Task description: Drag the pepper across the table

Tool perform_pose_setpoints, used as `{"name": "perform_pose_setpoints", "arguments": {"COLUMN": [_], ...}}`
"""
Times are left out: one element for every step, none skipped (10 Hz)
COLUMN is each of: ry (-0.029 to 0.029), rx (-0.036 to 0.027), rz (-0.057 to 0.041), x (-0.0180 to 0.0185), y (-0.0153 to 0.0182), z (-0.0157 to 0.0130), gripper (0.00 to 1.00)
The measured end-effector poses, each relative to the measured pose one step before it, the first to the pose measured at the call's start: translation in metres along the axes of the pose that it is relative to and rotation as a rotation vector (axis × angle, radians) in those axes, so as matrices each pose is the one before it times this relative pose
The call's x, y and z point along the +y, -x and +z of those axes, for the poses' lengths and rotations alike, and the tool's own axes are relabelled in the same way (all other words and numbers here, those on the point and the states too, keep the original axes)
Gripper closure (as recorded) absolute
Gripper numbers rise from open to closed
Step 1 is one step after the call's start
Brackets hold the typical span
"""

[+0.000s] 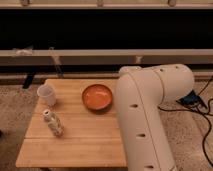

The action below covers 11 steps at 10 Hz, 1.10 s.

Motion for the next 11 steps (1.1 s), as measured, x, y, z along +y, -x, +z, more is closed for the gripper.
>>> {"name": "perform_pose_setpoints", "arguments": {"ry": [0.00247,0.00188,-0.00198,-0.00445,0.00233,0.00348,0.00707,0.00524,0.00034,0.00354,0.00059], "rx": [-0.00287,-0.00274,-0.00006,-0.00362,0.00236,0.00203,-0.00249,-0.00207,0.00053,-0.00013,-0.00003], "rz": [0.00371,0.00458,-0.00020,-0.00242,0.00230,0.00460,0.01591,0.00430,-0.00566,-0.01128,-0.01135], "x": [-0.00057,-0.00105,-0.00060,-0.00120,0.00005,0.00020,-0.00416,-0.00246,0.00118,0.00326,0.00009], "y": [0.00091,0.00121,0.00002,0.00104,-0.00031,-0.00065,0.00247,-0.00023,-0.00304,-0.00599,-0.00628], "z": [-0.00110,-0.00127,0.00012,0.00023,-0.00028,-0.00089,-0.00333,-0.00276,-0.00100,-0.00241,-0.00172], "gripper": [0.64,0.73,0.85,0.93,0.99,1.00,1.00,1.00,1.00,1.00,1.00]}}
